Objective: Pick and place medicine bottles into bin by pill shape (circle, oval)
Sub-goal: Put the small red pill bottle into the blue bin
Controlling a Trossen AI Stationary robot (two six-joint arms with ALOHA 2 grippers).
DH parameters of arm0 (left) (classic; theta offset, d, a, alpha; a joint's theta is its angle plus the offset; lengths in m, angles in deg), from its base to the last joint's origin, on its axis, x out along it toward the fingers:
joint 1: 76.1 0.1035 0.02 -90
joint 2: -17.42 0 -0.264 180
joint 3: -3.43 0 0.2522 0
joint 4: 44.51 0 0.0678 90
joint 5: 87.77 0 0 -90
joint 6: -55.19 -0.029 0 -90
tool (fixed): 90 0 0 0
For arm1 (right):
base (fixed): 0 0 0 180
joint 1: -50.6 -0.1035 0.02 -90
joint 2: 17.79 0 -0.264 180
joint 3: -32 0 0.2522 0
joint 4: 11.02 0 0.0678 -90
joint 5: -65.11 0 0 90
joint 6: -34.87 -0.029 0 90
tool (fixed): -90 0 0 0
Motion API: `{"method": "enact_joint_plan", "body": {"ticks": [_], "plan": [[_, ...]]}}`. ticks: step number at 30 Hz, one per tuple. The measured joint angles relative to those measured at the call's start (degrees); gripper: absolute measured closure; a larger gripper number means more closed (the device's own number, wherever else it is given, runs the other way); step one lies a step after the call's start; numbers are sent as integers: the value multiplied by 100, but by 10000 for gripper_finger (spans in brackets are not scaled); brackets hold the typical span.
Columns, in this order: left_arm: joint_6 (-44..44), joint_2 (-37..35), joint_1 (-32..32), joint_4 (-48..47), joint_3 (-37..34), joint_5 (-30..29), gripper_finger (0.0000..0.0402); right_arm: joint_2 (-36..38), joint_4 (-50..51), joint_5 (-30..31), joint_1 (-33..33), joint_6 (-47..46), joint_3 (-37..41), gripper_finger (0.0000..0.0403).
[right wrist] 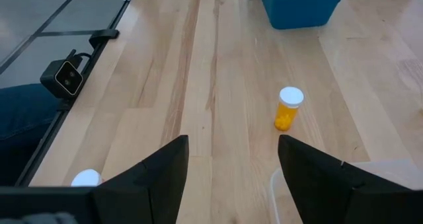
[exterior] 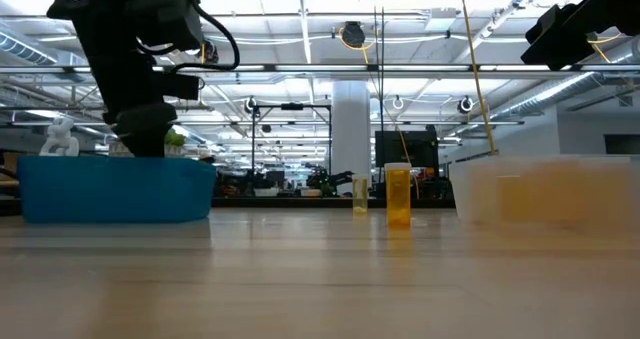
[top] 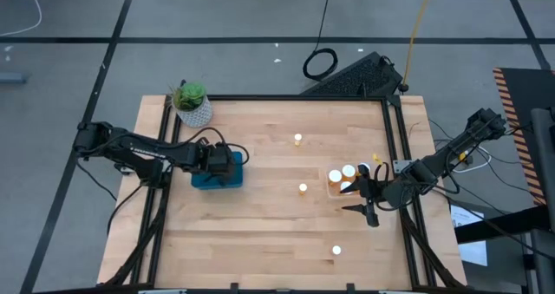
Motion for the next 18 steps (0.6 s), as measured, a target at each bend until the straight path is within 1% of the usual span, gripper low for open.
{"method": "enact_joint_plan", "body": {"ticks": [7, 13, 18], "plan": [[-108, 2, -204, -234, 448, 5, 183, 0, 1, 1, 0, -2, 0, 177], [-174, 1, -407, -561, 884, -154, 183, 0, -1, 5, 0, -113, 0, 177], [-259, 0, -522, -600, 1021, -392, 183, 0, -33, 7, 0, -205, 0, 177]]}}
